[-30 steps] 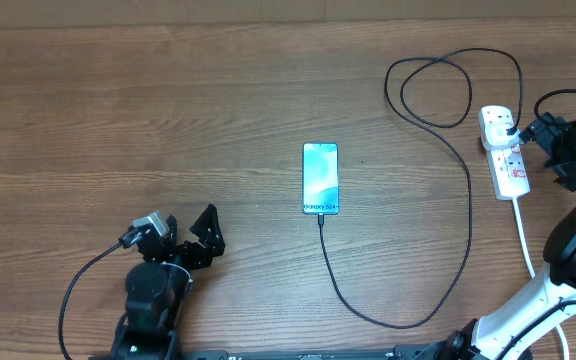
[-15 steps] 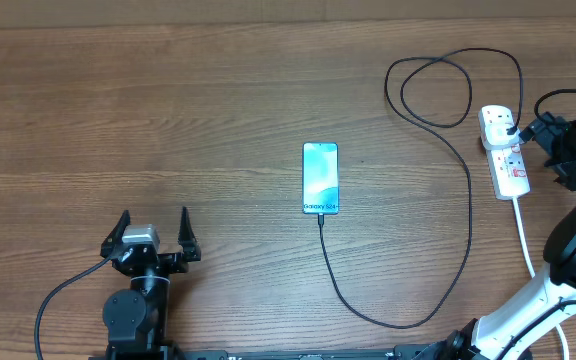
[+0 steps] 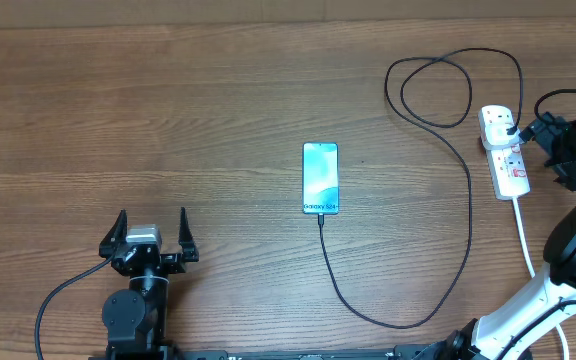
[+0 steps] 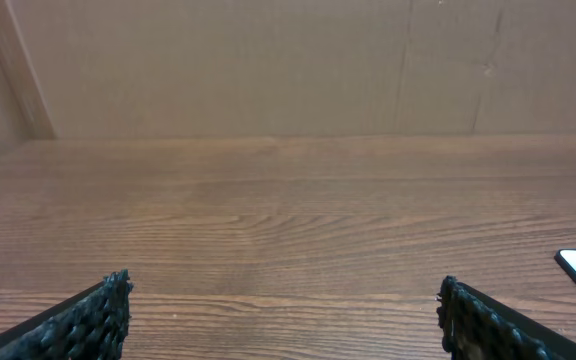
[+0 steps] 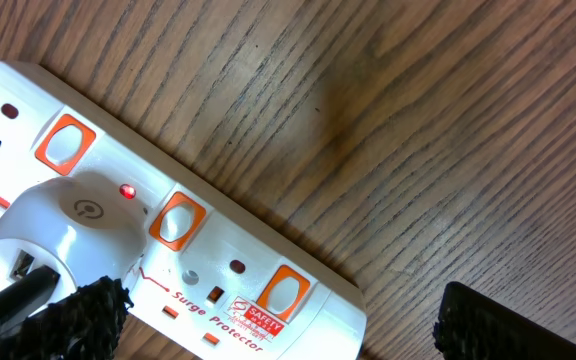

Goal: Plug charger to phone and switch on socket

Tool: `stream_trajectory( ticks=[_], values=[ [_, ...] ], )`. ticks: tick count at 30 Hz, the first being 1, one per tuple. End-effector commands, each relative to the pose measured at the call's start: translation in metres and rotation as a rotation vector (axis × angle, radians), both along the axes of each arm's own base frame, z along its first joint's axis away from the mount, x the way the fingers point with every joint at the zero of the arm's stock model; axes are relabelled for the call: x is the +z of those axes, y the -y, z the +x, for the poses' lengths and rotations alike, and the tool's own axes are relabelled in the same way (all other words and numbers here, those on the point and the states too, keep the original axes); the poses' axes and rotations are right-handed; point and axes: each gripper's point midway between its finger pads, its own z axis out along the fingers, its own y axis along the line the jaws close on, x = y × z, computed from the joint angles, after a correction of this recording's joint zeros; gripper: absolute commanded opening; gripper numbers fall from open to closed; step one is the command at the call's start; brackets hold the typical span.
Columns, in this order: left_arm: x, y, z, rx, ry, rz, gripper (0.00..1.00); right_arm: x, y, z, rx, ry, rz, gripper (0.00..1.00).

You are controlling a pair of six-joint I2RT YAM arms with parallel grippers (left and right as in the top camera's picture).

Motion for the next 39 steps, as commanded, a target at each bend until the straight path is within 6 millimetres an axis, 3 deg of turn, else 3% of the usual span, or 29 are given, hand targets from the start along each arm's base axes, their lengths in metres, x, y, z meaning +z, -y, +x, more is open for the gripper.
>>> stream_trajectory(
  ticks=[1,12,15,16,19,20,24,26,29,37,39],
  values=[
    [0.001,-0.002,0.0,0.01,0.007,0.023,1.0,0.018,0.002,0.007,0.011,0.043,-0.025,1.0],
    [0.001,-0.002,0.0,0.01,0.007,0.023,1.0,0.017,0.002,0.007,0.011,0.042,-0.024,1.0],
    [0.001,-0.002,0.0,0.01,0.007,0.023,0.99,0.031,0.001,0.008,0.013,0.071,-0.041,1.0],
    [0.001,-0.002,0.0,0.01,0.007,0.023,1.0,0.055,0.002,0.008,0.013,0.121,-0.07,1.0],
    [0.001,-0.002,0.0,0.01,0.007,0.023,1.0,0.102,0.0,0.006,0.013,0.218,-0.127,1.0],
    [0.001,-0.002,0.0,0.01,0.007,0.023,1.0,0.133,-0.002,0.002,0.013,0.282,-0.164,1.0],
    [0.001,-0.002,0.0,0.01,0.007,0.023,1.0,0.194,-0.012,-0.013,0.016,0.414,-0.241,1.0],
    [0.001,-0.002,0.0,0.01,0.007,0.023,1.0,0.223,-0.027,-0.017,0.042,0.482,-0.271,1.0],
    [0.001,-0.002,0.0,0.01,0.007,0.023,1.0,0.24,-0.065,-0.009,0.135,0.535,-0.269,1.0],
    [0.001,-0.002,0.0,0.01,0.007,0.023,1.0,0.222,-0.179,0.013,0.426,0.527,-0.172,1.0],
    [0.001,-0.002,0.0,0.01,0.007,0.023,1.0,0.223,-0.189,0.013,0.45,0.53,-0.166,1.0]
  ],
)
